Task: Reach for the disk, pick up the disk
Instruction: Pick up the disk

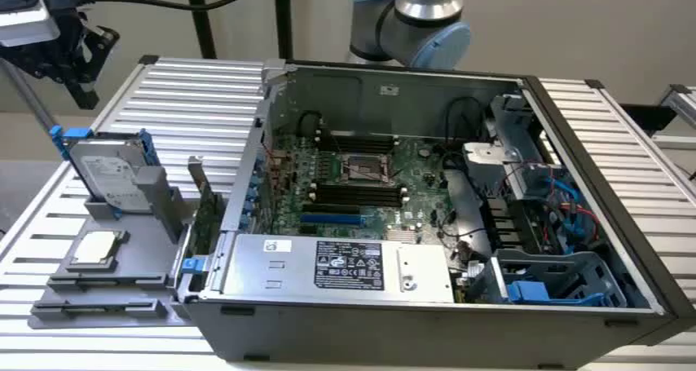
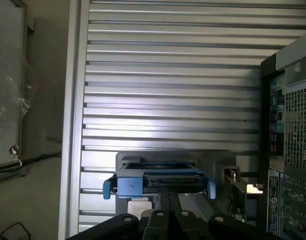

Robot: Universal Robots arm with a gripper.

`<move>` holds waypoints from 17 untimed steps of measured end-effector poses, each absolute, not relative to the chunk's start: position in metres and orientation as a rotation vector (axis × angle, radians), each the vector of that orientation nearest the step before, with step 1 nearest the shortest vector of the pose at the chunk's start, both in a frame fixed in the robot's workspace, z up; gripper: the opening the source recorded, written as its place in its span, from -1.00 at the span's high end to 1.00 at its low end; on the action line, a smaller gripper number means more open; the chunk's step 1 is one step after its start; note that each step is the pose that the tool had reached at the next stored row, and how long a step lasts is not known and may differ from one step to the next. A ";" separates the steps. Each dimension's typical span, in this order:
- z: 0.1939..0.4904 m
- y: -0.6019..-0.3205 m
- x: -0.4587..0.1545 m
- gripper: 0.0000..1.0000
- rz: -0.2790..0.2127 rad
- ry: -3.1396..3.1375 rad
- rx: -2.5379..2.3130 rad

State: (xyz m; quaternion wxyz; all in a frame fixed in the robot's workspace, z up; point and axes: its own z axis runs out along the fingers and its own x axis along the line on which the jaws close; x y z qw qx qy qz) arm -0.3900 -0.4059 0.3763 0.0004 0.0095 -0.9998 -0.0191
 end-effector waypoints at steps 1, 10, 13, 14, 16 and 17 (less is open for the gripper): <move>0.376 -0.406 -0.390 0.79 -0.060 -3.140 0.030; 0.376 -0.406 -0.390 0.79 -0.060 -3.140 0.030; 0.376 -0.406 -0.390 0.79 -0.060 -3.140 0.030; 0.376 -0.406 -0.390 0.79 -0.060 -3.140 0.030; 0.376 -0.406 -0.393 0.79 -0.060 -3.140 0.030; 0.376 -0.406 -0.395 0.79 -0.060 -3.140 0.030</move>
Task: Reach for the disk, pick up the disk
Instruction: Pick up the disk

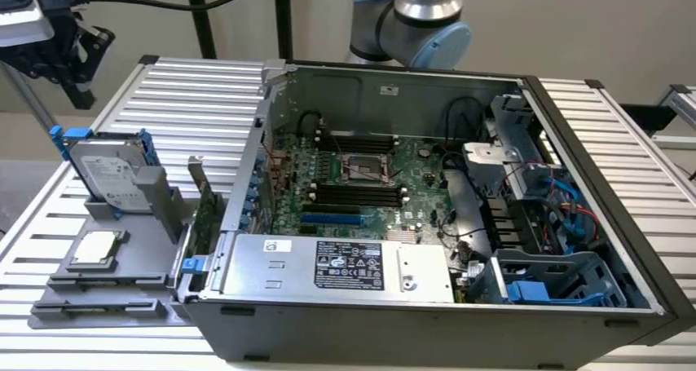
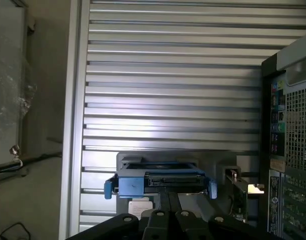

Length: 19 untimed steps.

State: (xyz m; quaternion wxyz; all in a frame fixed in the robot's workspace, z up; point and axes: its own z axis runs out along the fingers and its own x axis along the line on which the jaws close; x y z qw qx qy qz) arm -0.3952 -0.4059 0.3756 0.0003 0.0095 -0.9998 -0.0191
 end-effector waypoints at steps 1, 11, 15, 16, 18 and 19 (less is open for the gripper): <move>0.375 -0.406 -0.399 0.79 -0.060 -3.140 0.030; 0.371 -0.406 -0.420 0.79 -0.057 -3.141 0.030; 0.371 -0.406 -0.420 0.79 -0.057 -3.140 0.059; 0.371 -0.406 -0.420 0.79 -0.057 -3.139 0.087; 0.371 -0.406 -0.420 0.79 -0.057 -3.136 0.146; 0.371 -0.406 -0.420 0.79 -0.057 -3.135 0.174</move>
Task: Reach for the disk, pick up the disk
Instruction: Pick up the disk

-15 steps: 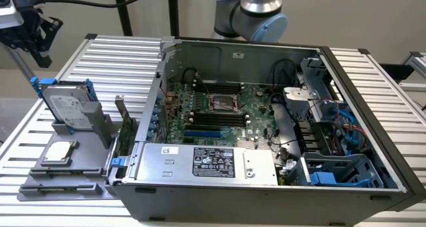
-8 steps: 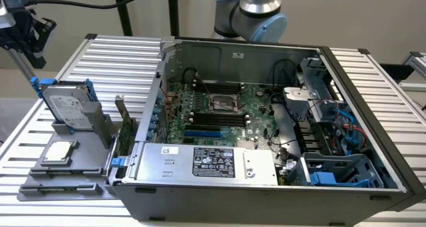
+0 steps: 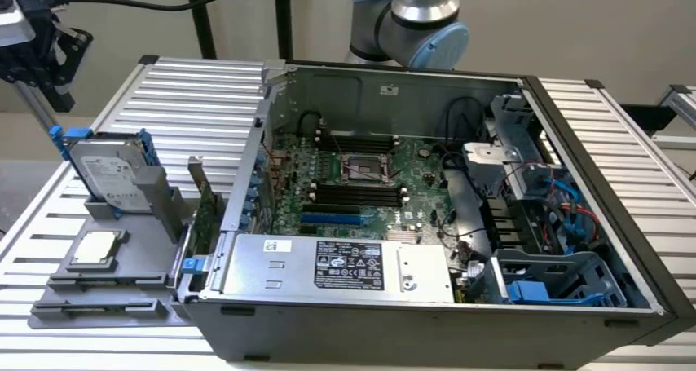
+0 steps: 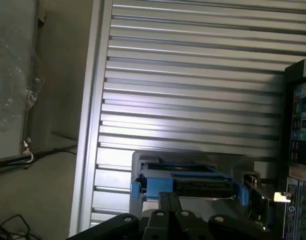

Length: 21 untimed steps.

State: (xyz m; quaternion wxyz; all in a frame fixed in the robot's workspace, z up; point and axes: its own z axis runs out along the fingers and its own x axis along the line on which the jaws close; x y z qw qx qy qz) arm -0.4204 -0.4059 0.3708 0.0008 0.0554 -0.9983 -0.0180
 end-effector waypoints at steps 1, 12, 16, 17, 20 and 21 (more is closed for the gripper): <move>0.371 -0.406 -0.420 0.79 -0.057 -3.133 0.202; 0.371 -0.406 -0.420 0.79 -0.056 -3.093 0.512; 0.370 -0.406 -0.420 0.79 -0.056 -3.071 0.626; 0.370 -0.406 -0.420 0.79 -0.055 -3.065 0.653; 0.370 -0.406 -0.420 0.79 -0.055 -3.045 0.735; 0.370 -0.406 -0.420 0.79 -0.055 -3.038 0.763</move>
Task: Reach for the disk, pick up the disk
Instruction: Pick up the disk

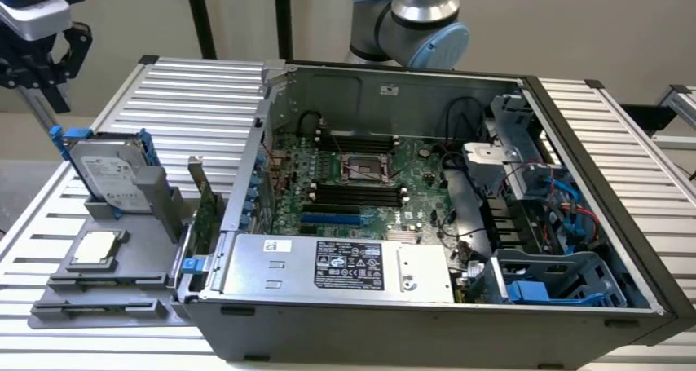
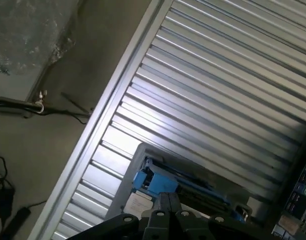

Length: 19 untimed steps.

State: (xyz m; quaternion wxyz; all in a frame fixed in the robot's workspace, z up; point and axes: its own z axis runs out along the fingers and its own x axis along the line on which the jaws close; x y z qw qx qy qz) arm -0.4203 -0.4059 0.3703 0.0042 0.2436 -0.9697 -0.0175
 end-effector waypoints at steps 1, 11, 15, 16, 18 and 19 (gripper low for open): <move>0.370 -0.406 -0.420 0.79 -0.055 -3.031 0.792; 0.370 -0.406 -0.420 0.79 -0.053 -2.944 1.061; 0.369 -0.406 -0.420 0.79 -0.053 -2.902 1.168; 0.369 -0.406 -0.420 0.79 -0.052 -2.891 1.194; 0.369 -0.406 -0.420 0.79 -0.052 -2.868 1.245; 0.368 -0.406 -0.420 0.79 -0.052 -2.856 1.272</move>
